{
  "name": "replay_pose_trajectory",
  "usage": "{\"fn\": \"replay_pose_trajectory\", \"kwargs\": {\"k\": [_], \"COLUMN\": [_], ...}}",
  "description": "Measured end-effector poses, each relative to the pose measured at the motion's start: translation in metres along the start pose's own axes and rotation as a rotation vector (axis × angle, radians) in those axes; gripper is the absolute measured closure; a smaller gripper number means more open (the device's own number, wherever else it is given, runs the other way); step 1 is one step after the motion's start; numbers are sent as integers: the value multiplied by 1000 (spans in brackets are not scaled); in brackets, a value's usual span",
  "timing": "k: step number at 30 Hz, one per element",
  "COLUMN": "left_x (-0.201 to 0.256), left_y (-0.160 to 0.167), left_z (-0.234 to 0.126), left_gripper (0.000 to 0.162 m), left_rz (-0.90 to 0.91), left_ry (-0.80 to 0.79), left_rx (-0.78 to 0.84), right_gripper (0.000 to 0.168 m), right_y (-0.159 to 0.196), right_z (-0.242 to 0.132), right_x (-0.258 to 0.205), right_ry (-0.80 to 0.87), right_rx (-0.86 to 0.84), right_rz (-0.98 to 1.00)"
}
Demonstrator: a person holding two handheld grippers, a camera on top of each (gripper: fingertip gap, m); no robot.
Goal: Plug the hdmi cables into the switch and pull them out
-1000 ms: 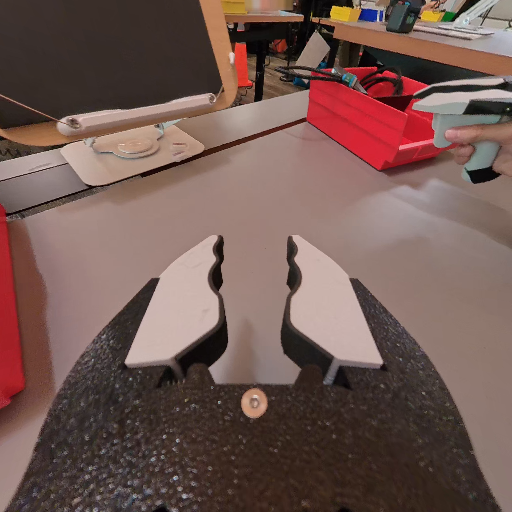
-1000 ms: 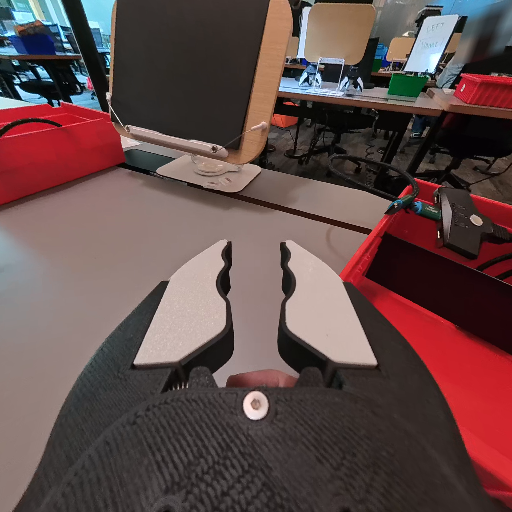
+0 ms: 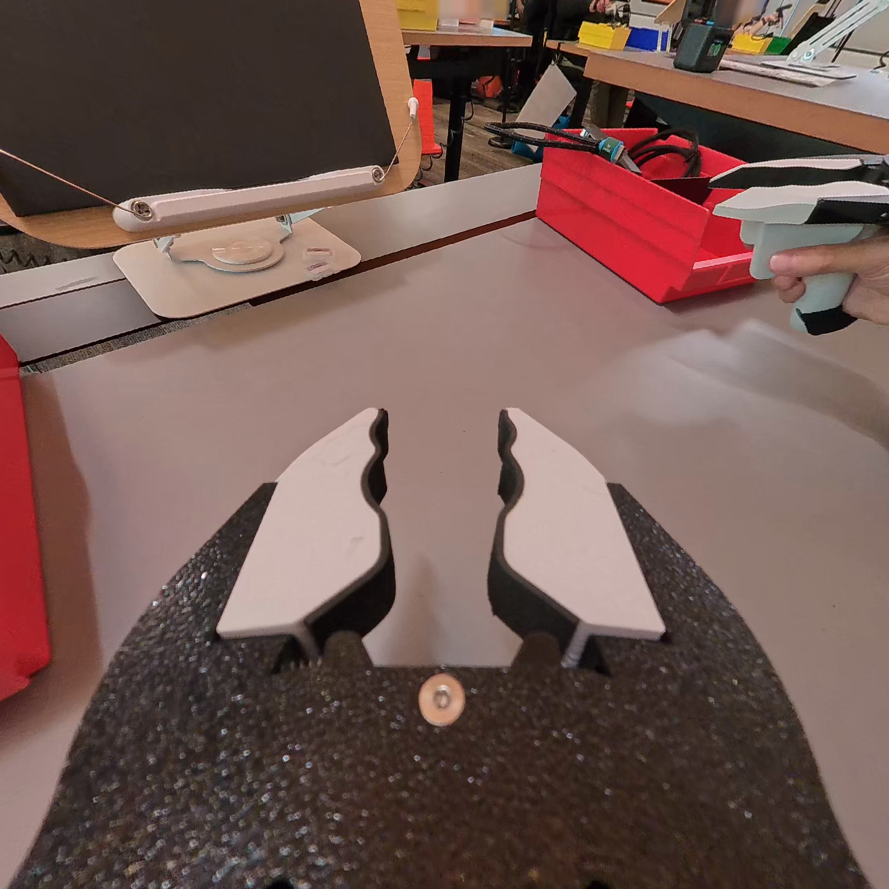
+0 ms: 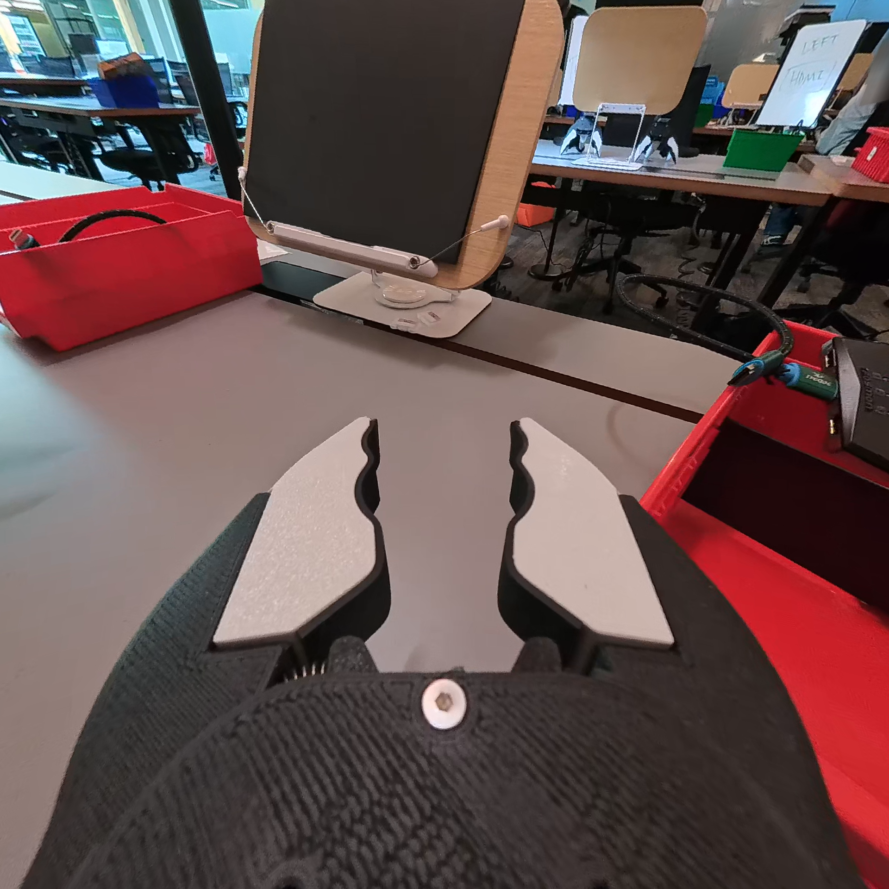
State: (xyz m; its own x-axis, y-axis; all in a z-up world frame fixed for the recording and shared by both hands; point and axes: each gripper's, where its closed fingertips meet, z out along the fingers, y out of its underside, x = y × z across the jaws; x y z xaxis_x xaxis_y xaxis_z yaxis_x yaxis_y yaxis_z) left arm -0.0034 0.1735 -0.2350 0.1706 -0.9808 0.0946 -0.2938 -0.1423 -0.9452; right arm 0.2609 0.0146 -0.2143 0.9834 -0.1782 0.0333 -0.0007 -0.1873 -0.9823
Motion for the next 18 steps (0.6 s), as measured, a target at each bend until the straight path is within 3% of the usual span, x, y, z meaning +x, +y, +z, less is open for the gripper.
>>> {"fn": "replay_pose_trajectory", "kwargs": {"k": [18], "left_x": [-1], "left_y": [2], "left_z": [0], "left_gripper": [119], "left_rz": [-6], "left_ry": [-3], "left_rx": [-11], "right_gripper": [121], "right_y": [-1], "right_z": [-2], "right_x": [6], "right_ry": [27], "right_rx": [5], "right_rz": [2]}}
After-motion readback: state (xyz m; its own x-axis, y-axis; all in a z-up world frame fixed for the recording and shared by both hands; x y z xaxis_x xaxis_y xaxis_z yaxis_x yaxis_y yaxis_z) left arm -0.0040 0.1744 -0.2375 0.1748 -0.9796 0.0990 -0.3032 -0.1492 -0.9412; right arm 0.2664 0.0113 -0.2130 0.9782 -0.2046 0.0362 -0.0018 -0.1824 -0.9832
